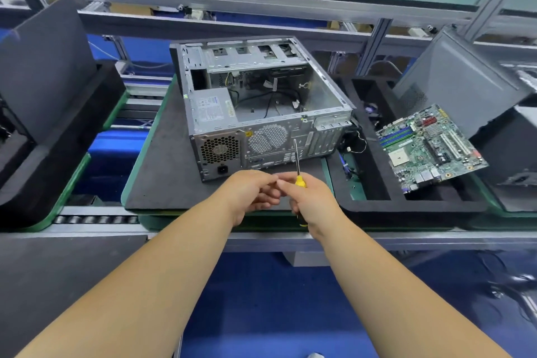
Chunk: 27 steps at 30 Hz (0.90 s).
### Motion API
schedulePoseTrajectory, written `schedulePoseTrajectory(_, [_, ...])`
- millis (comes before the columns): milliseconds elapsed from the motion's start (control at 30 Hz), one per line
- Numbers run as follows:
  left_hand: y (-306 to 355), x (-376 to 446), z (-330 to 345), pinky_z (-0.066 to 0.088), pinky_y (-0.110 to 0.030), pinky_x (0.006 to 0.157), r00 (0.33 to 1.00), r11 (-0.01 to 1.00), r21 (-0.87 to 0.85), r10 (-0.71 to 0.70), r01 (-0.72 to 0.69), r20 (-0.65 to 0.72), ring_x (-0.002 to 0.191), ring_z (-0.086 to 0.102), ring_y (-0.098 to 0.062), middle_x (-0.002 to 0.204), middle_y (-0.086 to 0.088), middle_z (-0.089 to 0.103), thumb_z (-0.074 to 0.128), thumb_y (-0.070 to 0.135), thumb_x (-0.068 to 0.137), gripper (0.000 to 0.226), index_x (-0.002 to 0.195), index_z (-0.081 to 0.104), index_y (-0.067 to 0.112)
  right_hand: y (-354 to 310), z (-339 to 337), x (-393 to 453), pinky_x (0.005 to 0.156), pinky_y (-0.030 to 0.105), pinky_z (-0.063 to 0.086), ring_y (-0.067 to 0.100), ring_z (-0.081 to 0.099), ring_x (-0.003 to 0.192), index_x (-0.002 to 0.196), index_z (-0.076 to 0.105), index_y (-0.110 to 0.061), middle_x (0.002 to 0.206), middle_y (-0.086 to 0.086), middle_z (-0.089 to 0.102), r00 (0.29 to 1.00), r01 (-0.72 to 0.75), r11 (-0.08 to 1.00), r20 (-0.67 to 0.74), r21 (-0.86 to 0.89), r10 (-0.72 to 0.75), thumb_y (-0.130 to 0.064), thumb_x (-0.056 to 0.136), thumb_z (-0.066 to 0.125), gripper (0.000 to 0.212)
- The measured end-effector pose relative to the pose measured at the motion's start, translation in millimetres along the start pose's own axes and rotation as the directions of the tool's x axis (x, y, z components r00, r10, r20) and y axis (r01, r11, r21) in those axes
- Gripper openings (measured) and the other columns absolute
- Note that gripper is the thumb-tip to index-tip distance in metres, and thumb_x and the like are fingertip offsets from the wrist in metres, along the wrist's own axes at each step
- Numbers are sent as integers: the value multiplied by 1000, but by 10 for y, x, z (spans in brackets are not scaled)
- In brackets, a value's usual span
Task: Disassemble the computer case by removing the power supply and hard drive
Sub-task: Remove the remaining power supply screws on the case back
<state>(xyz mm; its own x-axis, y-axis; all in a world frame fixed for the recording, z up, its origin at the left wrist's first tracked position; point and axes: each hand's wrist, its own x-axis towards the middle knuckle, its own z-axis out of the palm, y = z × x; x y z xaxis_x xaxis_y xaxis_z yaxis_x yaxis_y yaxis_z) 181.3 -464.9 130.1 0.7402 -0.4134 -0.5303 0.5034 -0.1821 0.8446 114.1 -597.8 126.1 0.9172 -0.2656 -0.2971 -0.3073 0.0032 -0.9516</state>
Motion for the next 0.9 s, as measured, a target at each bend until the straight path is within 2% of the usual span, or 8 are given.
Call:
schedulePoseTrajectory(167, [6,50,495,52,-23,60,999,999,35,-20,19,28,61,65,-13,66,-2,66,58,23,96,20,95,70,7,89,-531,-19,59,16,39,-7,56,54,92,73,-20,73,-10,71,999,26,1000,-19,18,-26,-14,87,71,8])
schedulePoseTrajectory(367, [1,122,979,53,-24,58,999,997,-71,-41,42,17,66,68,-16,70,-6,69,61,21,95,16,90,70,9,108,-1074,78,60,18,38,-8,56,55,83,70,-18,70,-10,69,999,39,999,16,-9,-39,-13,83,74,6])
schedulePoseTrajectory(533, [131,209,1238,54,-23,58,1000,998,-64,-14,13,-16,65,69,-16,70,-6,70,59,19,95,15,90,69,8,66,-1357,221,61,20,37,-7,53,52,88,70,-13,70,-10,66,997,57,998,44,2,-57,-12,83,73,6])
schedulePoseTrajectory(733, [312,285,1510,57,-27,72,996,999,38,10,-7,-90,70,70,-16,73,-5,71,52,14,98,21,94,69,4,28,-1645,438,66,21,42,-1,58,66,81,70,-23,72,-12,67,993,105,992,53,-77,-101,-18,83,72,6])
schedulePoseTrajectory(800, [397,302,1594,57,-31,81,985,994,106,1,18,-174,73,69,-17,77,-6,70,48,12,98,23,96,69,4,39,-1744,548,59,22,44,5,55,63,75,68,-27,68,-13,64,997,74,990,-10,-122,-76,-20,83,71,11])
schedulePoseTrajectory(900, [498,323,1629,53,-36,93,960,994,97,-20,48,-278,83,68,-21,84,-9,68,46,9,99,23,103,68,2,89,-1903,748,68,32,47,14,61,76,75,69,-24,79,-8,69,990,8,991,-137,-135,-26,-17,83,69,11])
